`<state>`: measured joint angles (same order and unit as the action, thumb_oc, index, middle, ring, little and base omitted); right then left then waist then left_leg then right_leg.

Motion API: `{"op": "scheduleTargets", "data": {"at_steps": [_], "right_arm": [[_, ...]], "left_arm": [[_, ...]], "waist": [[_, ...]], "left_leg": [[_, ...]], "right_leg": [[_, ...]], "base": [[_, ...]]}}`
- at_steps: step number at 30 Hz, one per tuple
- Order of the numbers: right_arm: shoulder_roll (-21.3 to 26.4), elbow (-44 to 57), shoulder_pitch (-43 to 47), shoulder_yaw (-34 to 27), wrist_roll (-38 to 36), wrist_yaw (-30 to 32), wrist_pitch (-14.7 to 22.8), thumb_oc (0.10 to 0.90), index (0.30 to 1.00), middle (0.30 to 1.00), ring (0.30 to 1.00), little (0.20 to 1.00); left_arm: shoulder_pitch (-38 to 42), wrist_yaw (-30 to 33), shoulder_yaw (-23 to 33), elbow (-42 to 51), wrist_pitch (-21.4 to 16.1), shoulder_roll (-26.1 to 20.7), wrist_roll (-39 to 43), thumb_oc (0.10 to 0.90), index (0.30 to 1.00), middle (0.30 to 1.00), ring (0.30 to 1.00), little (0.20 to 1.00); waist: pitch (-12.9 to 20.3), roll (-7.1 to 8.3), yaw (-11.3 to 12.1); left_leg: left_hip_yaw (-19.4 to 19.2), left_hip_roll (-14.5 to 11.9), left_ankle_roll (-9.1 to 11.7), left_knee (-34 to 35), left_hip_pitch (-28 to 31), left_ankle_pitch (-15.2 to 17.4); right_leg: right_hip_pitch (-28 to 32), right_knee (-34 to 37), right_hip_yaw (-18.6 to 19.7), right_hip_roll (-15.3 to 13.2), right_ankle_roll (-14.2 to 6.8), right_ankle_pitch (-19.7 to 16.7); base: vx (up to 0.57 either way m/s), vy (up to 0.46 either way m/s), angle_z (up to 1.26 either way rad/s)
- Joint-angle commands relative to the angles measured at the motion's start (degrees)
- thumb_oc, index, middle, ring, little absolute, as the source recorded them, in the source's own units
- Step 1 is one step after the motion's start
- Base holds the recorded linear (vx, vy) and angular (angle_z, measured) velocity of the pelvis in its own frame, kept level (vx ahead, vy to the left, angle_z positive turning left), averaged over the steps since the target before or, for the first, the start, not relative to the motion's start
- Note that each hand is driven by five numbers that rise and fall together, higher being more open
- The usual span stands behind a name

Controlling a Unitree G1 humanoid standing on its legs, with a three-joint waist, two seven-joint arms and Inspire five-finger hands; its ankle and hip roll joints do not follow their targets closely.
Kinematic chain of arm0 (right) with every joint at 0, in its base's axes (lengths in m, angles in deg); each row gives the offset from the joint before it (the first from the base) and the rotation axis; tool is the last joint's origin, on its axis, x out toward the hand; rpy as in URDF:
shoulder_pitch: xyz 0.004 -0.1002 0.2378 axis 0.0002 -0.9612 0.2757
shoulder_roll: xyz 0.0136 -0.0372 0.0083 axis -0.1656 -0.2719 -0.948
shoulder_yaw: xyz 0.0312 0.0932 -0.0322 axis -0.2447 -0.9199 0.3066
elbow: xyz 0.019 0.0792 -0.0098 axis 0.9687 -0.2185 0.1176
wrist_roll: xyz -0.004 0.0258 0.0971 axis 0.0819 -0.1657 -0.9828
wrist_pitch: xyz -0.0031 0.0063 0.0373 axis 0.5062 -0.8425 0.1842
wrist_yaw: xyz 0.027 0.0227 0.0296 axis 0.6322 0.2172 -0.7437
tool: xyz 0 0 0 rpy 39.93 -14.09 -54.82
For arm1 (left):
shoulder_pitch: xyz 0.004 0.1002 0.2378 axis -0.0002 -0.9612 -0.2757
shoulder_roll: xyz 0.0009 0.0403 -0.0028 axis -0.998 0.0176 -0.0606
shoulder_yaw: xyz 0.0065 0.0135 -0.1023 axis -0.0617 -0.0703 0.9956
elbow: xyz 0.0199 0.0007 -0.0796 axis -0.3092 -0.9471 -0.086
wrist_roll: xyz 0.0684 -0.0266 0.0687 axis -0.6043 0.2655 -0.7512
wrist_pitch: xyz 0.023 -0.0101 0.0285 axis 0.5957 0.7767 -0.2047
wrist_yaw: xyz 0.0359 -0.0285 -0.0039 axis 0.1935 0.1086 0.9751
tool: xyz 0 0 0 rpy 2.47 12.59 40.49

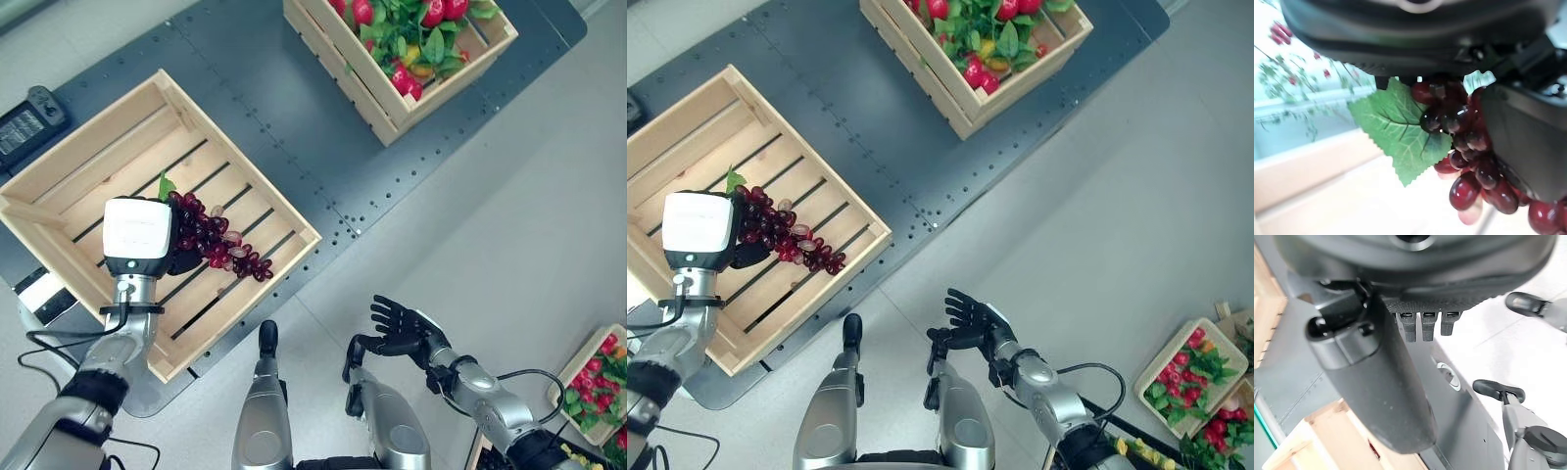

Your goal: Pick up the fruits from the basket on one side to the basket on the other side

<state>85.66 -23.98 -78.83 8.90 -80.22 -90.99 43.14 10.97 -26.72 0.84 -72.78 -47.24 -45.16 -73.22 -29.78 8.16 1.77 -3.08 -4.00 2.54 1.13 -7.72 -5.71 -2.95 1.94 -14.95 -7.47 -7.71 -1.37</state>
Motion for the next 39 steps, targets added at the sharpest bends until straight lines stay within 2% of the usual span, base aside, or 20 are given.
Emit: {"op": "scheduleTargets", "data": {"at_steps": [1, 4, 11, 14, 17, 19, 25, 27, 31, 34, 39], "right_arm": [[2.30, 4.56, -5.98, -3.16, 0.98, -2.02, 4.77, 0.800, 0.900, 0.900, 0.900, 0.900], [1.36, 6.40, -9.32, -5.38, 1.37, -1.70, 5.28, 0.800, 0.900, 0.900, 0.900, 0.900], [0.87, 9.84, -11.98, -8.43, 1.30, -0.57, 7.65, 0.800, 0.900, 0.900, 0.900, 0.900], [0.68, 11.63, -11.87, -9.37, 1.09, -0.41, 8.10, 0.800, 0.900, 0.900, 0.900, 0.900], [0.96, 14.53, -11.23, -10.31, -0.65, -1.12, 8.38, 0.800, 0.900, 0.900, 0.900, 0.900], [1.19, 15.36, -10.55, -10.61, -1.21, -1.28, 9.46, 0.800, 0.900, 0.900, 0.900, 0.900], [5.03, 23.13, -5.26, -13.95, -7.84, -5.27, 6.74, 0.800, 0.900, 0.900, 0.900, 0.900], [6.98, 25.74, -2.50, -14.50, -9.48, -7.40, 6.74, 0.800, 0.900, 0.900, 0.900, 0.900], [9.34, 30.11, 1.32, -15.04, -11.44, -8.70, 6.75, 0.800, 0.900, 0.900, 0.900, 0.900], [9.84, 31.35, 2.67, -14.93, -12.13, -9.19, 6.60, 0.800, 0.900, 0.900, 0.900, 0.900], [9.46, 34.46, 6.90, -12.93, -16.22, -9.24, 3.70, 0.800, 0.900, 0.900, 0.900, 0.900]], "left_arm": [[0.04, 9.85, 7.02, 4.06, -2.88, 1.17, -2.28, 0.400, 0.300, 0.300, 0.300, 0.300], [-6.21, 9.52, 13.08, 10.85, -6.74, 2.93, -4.49, 0.400, 0.300, 0.300, 0.300, 0.300], [-10.52, 10.83, 18.71, 19.11, -12.77, 3.92, -3.94, 0.400, 0.300, 0.300, 0.300, 0.300], [-11.03, 11.93, 20.15, 20.97, -14.92, 4.97, -3.77, 0.400, 0.300, 0.300, 0.300, 0.300], [-11.16, 10.24, 21.04, 23.58, -17.01, 5.35, -4.84, 0.400, 0.300, 0.300, 0.300, 0.300], [-11.09, 8.81, 20.96, 24.61, -17.34, 5.14, -4.46, 0.400, 0.300, 0.300, 0.300, 0.300], [-10.34, 3.55, 19.54, 27.73, -19.48, 3.21, -6.31, 0.400, 0.300, 0.300, 0.300, 0.300], [-8.83, 0.64, 17.41, 28.48, -21.11, 1.59, -7.30, 0.400, 0.300, 0.300, 0.300, 0.300], [-5.02, -4.44, 12.99, 29.96, -22.06, -0.70, -5.88, 0.400, 0.300, 0.300, 0.300, 0.300], [-3.39, -5.99, 11.16, 30.21, -21.74, -0.94, -6.30, 0.400, 0.300, 0.300, 0.300, 0.300], [0.33, -8.46, 6.34, 29.34, -22.70, -0.20, -4.89, 0.400, 0.300, 0.300, 0.300, 0.300]], "waist": [[11.16, -3.20, 0.15], [14.60, -4.08, 0.78], [20.49, -5.10, 0.71], [22.03, -5.30, 0.56], [23.19, -5.45, 0.44], [23.39, -5.53, 0.44], [24.11, -5.72, 0.43], [24.34, -5.80, 0.44], [24.81, -5.91, 0.57], [25.00, -5.95, 0.62], [25.92, -5.94, 0.98]], "left_leg": [[-1.84, 2.85, 0.77, -1.09, 2.28, 5.02], [-1.15, 2.83, 1.09, 1.95, 5.00, 4.30], [-0.83, 2.31, 1.74, 3.87, 7.99, 4.82], [-0.65, 2.10, 1.84, 3.87, 8.71, 5.30], [-0.83, 1.93, 1.92, 3.87, 9.69, 5.85], [-1.05, 1.82, 1.93, 3.87, 10.16, 6.05], [-1.89, 1.05, 1.93, 3.87, 11.52, 6.88], [-2.12, 0.75, 1.87, 3.87, 12.05, 7.08], [-1.99, 0.61, 1.75, 3.87, 12.61, 7.33], [-2.07, 0.50, 1.74, 3.87, 12.90, 7.48], [-1.99, 0.27, 1.86, 3.87, 13.45, 7.81]], "right_leg": [[-3.45, -5.17, 0.78, -1.16, -0.42, 1.07], [-0.55, -2.76, 0.35, -1.17, -0.53, 0.39], [3.83, 1.67, -0.32, -1.25, -0.73, -1.02], [5.06, 2.79, -0.40, -1.31, -0.69, -1.28], [5.86, 3.06, -0.42, -1.43, -0.70, -1.10], [6.06, 3.06, -0.38, -1.45, -0.69, -1.07], [6.78, 3.06, -0.16, -1.35, -0.64, -0.76], [7.08, 3.04, -0.21, -1.33, -0.67, -0.72], [7.56, 3.06, -0.22, -1.41, -0.86, -0.73], [7.70, 3.06, -0.14, -1.46, -0.94, -0.69], [8.12, 3.06, -0.23, -1.74, -1.17, -0.54]], "base": [[0.08, -0.049, 0.09], [0.13, -0.076, 0.14], [0.09, -0.071, 0.06], [0.05, -0.066, 0.02], [0.05, -0.055, 0.00], [0.05, -0.040, 0.00], [0.04, -0.039, -0.03], [0.05, -0.035, -0.01], [0.06, -0.021, 0.00], [0.03, -0.003, 0.00], [0.05, 0.008, 0.01]]}}
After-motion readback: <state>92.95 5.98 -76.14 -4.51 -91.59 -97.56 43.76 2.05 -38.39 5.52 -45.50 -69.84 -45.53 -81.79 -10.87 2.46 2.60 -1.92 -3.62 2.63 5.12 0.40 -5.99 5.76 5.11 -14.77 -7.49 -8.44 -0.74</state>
